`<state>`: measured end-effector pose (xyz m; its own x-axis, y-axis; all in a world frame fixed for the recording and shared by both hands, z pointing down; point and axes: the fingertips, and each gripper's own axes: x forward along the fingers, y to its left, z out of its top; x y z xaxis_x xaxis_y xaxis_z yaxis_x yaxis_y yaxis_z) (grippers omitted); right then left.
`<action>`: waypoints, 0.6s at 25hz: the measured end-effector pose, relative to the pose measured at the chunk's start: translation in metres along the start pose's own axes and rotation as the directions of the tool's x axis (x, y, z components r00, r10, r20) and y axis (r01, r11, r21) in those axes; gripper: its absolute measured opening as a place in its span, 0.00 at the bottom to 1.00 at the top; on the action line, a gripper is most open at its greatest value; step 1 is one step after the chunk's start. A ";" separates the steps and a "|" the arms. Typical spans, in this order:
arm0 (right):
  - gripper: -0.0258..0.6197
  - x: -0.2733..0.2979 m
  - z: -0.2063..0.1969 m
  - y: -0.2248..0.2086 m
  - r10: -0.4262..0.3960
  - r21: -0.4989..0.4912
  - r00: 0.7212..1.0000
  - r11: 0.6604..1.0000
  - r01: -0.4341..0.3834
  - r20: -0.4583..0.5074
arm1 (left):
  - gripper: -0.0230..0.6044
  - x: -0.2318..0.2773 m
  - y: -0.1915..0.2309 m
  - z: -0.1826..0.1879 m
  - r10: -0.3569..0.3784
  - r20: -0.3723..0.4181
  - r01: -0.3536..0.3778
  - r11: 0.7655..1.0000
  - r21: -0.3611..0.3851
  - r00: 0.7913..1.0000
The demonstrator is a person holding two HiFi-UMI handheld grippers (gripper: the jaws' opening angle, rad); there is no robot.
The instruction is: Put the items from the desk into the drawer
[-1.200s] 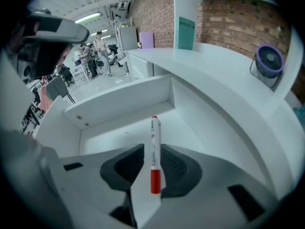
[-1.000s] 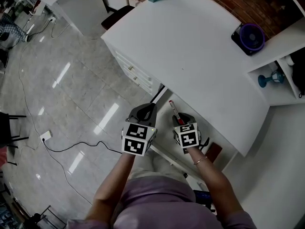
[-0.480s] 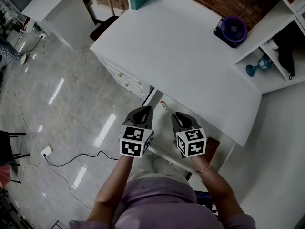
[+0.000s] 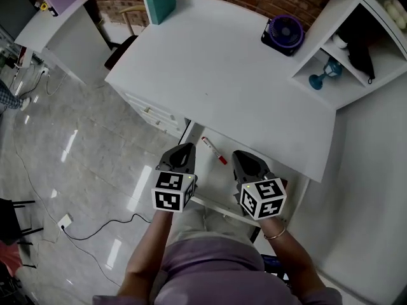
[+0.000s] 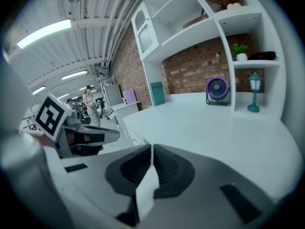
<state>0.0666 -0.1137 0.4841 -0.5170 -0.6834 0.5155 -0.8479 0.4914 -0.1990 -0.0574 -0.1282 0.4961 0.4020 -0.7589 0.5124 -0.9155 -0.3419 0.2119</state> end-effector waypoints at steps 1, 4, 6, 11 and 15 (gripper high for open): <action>0.07 -0.005 0.005 0.000 -0.005 -0.002 1.000 1.000 0.005 0.017 | 0.03 -0.001 -0.003 0.002 -0.008 0.003 0.008 1.000 0.002 1.000; 0.06 -0.022 0.018 0.000 -0.022 -0.005 0.997 1.000 0.022 0.067 | 0.04 -0.003 -0.011 0.009 -0.027 0.016 0.026 0.999 0.021 1.000; 0.05 -0.034 0.026 -0.003 -0.035 0.004 0.994 0.999 0.035 0.101 | 0.04 -0.004 -0.018 0.014 -0.044 0.022 0.043 0.999 0.029 0.999; 0.05 -0.063 0.039 -0.013 -0.072 0.045 0.981 0.997 0.065 0.178 | 0.04 -0.006 -0.035 0.020 -0.073 0.036 0.071 0.996 0.060 0.997; 0.05 -0.083 0.045 -0.023 -0.101 0.076 0.970 0.993 0.086 0.222 | 0.03 -0.005 -0.045 0.024 -0.094 0.036 0.091 0.993 0.078 0.995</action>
<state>0.1242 -0.0925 0.4088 -0.4417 -0.8322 0.3351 -0.8958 0.3883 -0.2163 -0.0180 -0.1224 0.4635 0.4862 -0.7430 0.4600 -0.8714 -0.4514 0.1919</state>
